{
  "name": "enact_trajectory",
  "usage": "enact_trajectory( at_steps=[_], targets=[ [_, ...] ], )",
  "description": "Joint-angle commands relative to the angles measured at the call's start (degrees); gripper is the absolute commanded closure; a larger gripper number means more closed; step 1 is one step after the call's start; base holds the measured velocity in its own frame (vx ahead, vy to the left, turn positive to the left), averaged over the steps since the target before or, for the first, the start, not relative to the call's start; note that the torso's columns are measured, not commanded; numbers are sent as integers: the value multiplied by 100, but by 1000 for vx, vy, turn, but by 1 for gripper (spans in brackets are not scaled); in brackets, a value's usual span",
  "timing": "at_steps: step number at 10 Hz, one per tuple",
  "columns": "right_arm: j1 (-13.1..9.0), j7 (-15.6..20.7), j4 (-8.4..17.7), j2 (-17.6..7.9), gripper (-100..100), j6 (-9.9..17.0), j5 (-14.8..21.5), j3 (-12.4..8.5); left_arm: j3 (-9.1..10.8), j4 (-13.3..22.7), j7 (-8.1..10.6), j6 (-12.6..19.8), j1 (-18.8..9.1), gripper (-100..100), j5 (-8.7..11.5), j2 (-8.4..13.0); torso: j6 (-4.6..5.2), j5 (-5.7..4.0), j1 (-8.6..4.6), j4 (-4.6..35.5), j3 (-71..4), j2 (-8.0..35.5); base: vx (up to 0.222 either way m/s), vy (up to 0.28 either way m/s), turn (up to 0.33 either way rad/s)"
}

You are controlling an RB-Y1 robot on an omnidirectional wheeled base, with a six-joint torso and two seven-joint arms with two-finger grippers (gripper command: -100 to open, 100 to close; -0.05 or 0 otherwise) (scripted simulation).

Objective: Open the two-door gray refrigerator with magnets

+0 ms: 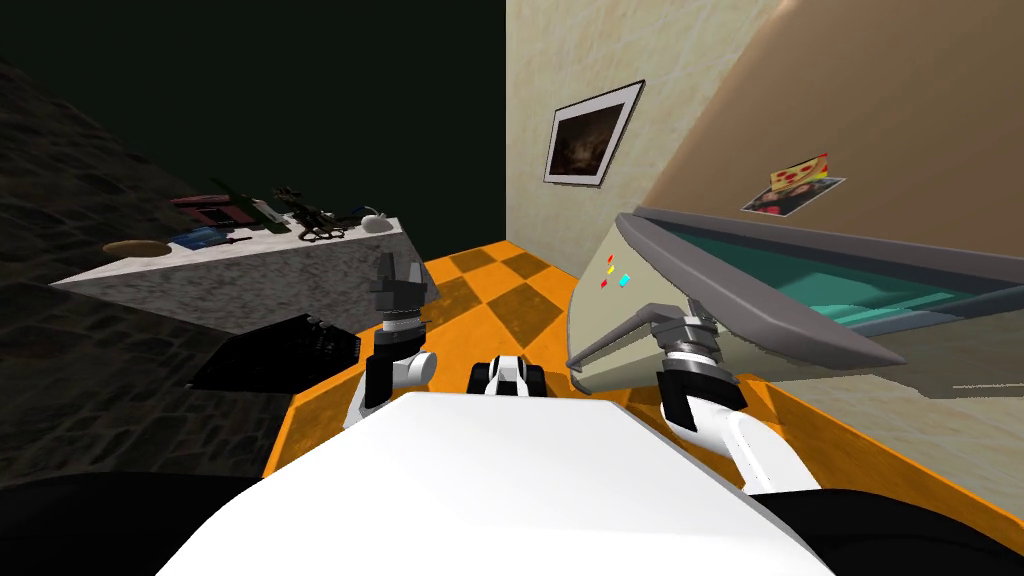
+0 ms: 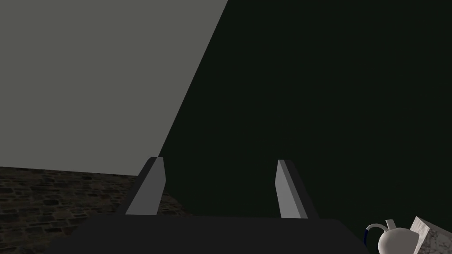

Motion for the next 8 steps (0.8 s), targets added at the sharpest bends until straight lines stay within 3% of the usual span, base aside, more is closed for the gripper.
enact_trajectory(
  at_steps=[1,2,7,8],
  targets=[
    [188,-67,-300,-167,-100,176,-219,-119,0,0,0,0,0,0,0,0,-2,5,15,3,-7,-13,28,-8,-10],
    [188,-67,-300,-167,-100,176,-219,-119,0,0,0,0,0,0,0,0,2,17,31,8,-12,-14,26,3,-23],
    [735,-161,-802,-484,-100,384,-640,-311,0,0,0,0,0,0,0,0,-15,48,58,-1,-24,-17,41,4,-30],
    [735,-161,-802,-484,-100,384,-640,-311,0,0,0,0,0,0,0,-1,-25,61,67,2,-42,-25,29,2,-2]
  ],
)
